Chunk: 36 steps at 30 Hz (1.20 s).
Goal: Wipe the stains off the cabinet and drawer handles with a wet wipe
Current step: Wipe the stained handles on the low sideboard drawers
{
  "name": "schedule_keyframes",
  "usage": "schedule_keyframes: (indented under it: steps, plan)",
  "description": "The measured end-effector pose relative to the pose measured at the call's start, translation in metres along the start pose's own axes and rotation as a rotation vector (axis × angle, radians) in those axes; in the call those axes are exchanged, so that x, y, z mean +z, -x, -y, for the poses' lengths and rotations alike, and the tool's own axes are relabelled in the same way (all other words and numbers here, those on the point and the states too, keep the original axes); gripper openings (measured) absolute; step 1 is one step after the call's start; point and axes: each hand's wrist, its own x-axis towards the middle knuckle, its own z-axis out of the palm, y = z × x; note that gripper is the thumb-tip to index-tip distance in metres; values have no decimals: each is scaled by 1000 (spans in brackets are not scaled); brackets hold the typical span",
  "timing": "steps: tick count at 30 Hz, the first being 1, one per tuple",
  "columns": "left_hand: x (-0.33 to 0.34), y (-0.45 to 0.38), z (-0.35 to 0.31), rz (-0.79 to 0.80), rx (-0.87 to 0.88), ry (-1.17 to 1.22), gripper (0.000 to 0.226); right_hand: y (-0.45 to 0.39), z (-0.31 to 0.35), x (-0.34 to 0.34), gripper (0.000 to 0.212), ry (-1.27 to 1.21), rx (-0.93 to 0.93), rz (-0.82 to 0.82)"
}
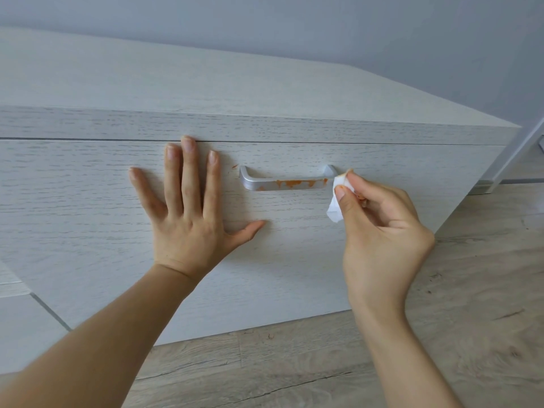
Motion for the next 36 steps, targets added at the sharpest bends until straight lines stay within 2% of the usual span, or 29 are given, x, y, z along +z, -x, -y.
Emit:
schedule_keyframes:
  steps: [12, 22, 36]
  plan:
    - [0, 0, -1, -2, -1, 2, 108, -1, 9, 5, 20, 156, -68, 17]
    - [0, 0, -1, 0, 2, -4, 109, 1, 12, 7, 16, 321, -221, 47]
    - [1, 0, 0, -6, 1, 9, 107, 5, 14, 9, 15, 364, -294, 74]
